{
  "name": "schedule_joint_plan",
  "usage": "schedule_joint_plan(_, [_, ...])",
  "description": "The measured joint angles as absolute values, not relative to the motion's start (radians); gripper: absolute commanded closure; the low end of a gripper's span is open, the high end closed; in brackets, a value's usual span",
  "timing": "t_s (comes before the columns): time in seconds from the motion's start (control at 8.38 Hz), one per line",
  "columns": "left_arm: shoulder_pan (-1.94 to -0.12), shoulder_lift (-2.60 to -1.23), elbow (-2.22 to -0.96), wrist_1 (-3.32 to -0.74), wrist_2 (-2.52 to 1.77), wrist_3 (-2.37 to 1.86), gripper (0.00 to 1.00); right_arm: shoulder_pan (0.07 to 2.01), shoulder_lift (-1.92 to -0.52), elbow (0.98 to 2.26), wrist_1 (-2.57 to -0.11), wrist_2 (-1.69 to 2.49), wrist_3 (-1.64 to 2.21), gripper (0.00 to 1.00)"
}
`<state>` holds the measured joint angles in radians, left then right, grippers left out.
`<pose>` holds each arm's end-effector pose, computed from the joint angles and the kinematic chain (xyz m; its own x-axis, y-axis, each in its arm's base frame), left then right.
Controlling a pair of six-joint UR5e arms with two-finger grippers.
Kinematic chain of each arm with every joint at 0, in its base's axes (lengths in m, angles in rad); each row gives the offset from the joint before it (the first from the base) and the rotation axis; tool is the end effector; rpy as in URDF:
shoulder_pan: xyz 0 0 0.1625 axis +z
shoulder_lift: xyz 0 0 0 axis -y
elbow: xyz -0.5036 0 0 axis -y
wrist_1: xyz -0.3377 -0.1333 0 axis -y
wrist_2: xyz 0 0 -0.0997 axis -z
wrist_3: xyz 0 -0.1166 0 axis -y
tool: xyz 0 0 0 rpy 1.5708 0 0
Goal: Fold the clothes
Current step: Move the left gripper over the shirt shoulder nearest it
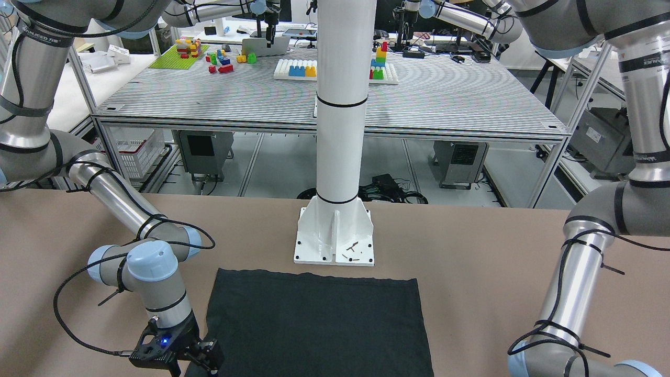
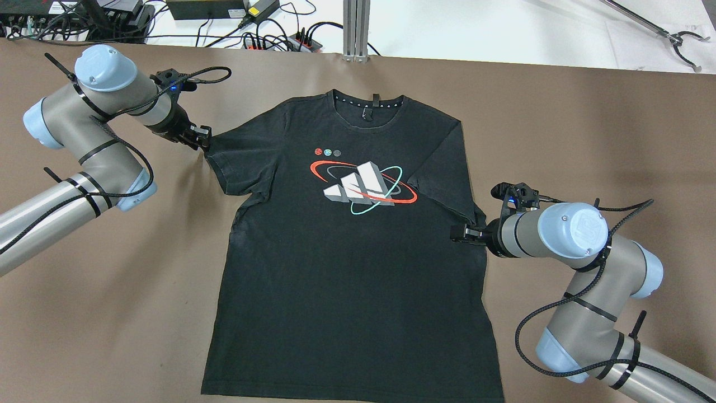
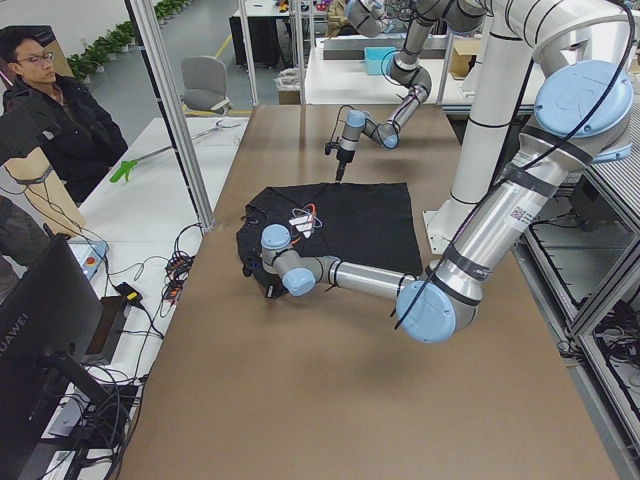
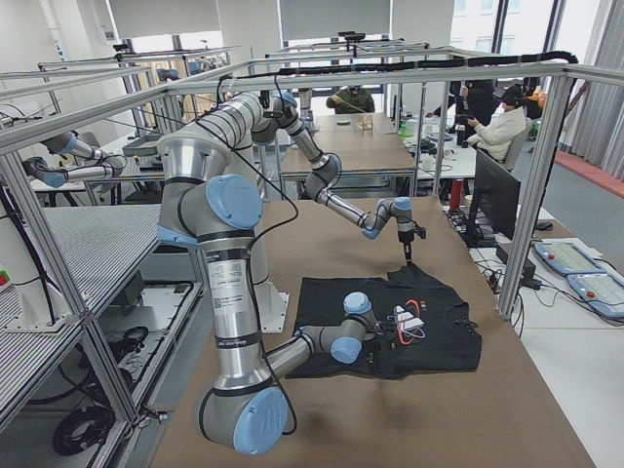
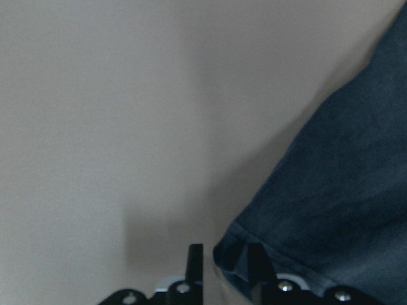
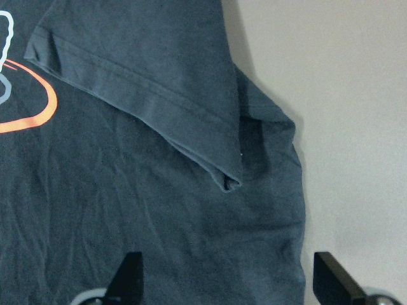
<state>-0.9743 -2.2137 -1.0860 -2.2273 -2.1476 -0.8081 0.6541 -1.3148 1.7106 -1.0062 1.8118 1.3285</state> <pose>0.3776 -0.6803 0.5069 0.6038 0.1417 -0.7845 0.0739 0.9699 0.2321 -0.4033 -0.4421 0.5027 0.5461 0.1251 0.8283 -0.3138 0.9473 0.0638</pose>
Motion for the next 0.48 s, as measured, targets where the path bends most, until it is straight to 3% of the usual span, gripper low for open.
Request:
schedule_joint_plan(0.24, [-0.974, -2.214, -1.087, -2.229, -2.148, -0.812, 1.00, 0.653, -1.316, 1.710, -1.006, 1.805, 1.328, 0.06])
schedule_joint_plan(0.48, [-0.974, -2.214, -1.089, -2.230, -2.148, -0.819, 1.00, 0.653, -1.316, 1.708, -1.005, 1.803, 1.328, 0.06])
